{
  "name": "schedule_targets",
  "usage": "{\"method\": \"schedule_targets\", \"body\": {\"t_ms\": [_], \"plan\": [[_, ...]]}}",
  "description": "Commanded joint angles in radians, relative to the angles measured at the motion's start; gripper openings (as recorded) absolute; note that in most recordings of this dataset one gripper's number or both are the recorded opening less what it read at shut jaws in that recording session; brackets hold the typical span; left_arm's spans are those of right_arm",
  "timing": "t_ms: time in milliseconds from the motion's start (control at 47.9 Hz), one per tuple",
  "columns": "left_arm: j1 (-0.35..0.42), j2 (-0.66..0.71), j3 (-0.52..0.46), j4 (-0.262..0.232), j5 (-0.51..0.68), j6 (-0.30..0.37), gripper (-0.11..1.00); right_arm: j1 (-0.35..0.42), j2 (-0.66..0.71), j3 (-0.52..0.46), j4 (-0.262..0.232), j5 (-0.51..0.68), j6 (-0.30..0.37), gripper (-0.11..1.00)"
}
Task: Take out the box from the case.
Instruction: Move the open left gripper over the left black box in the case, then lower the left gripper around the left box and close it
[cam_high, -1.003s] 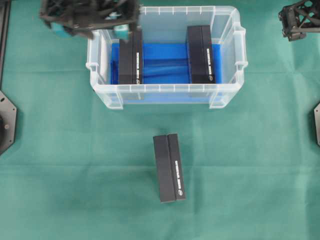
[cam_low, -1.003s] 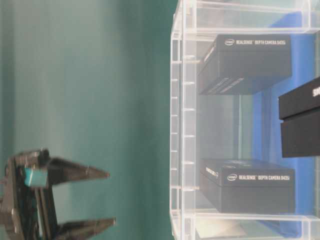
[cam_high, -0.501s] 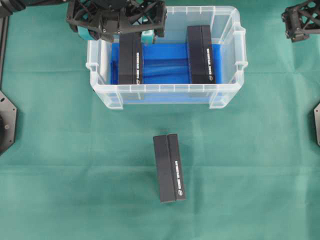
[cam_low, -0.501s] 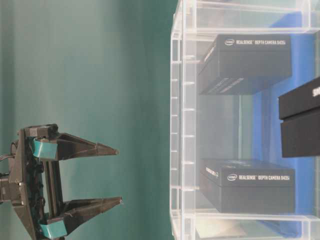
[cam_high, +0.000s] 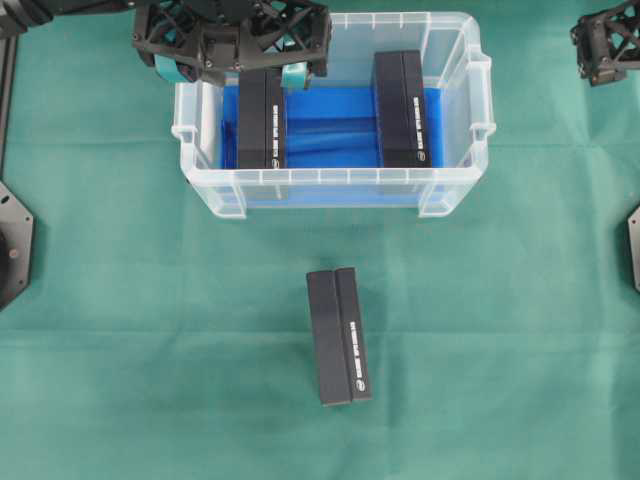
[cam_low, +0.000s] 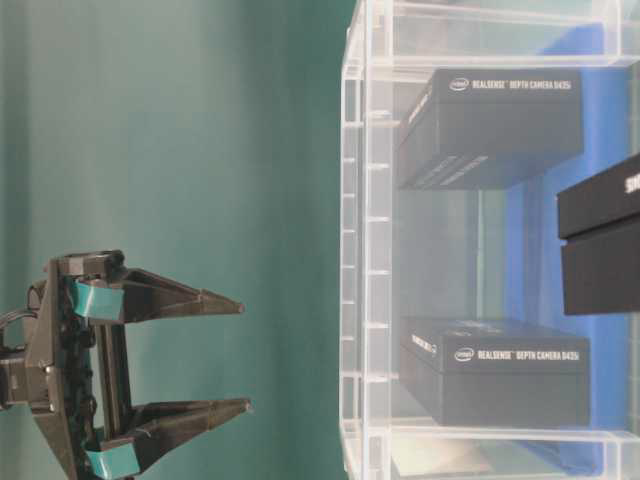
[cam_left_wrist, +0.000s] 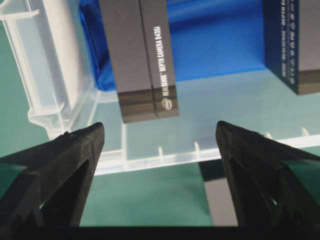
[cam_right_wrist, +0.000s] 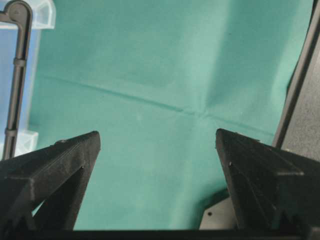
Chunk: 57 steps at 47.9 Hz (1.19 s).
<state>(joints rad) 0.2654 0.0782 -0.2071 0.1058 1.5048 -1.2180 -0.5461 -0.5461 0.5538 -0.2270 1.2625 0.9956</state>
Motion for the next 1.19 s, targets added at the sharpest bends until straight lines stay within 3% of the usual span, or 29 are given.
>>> {"method": "schedule_targets", "body": {"t_ms": [0,606,940,1170], "plan": [[0.0,-0.026,-0.006,0.005,-0.003,0.0,0.86,-0.003,-0.003,-0.009,0.0,-0.008,0.002,0.94],[0.0,-0.023,0.091,0.014,-0.08,-0.021,0.86,-0.003,-0.002,-0.009,0.002,-0.009,-0.002,0.94],[-0.005,-0.015,0.153,0.1,-0.164,-0.066,0.86,-0.003,-0.002,-0.009,0.002,-0.021,-0.003,0.94],[-0.005,0.003,0.222,0.101,-0.247,-0.083,0.86,-0.003,-0.002,-0.008,0.0,-0.021,-0.003,0.94]]}}
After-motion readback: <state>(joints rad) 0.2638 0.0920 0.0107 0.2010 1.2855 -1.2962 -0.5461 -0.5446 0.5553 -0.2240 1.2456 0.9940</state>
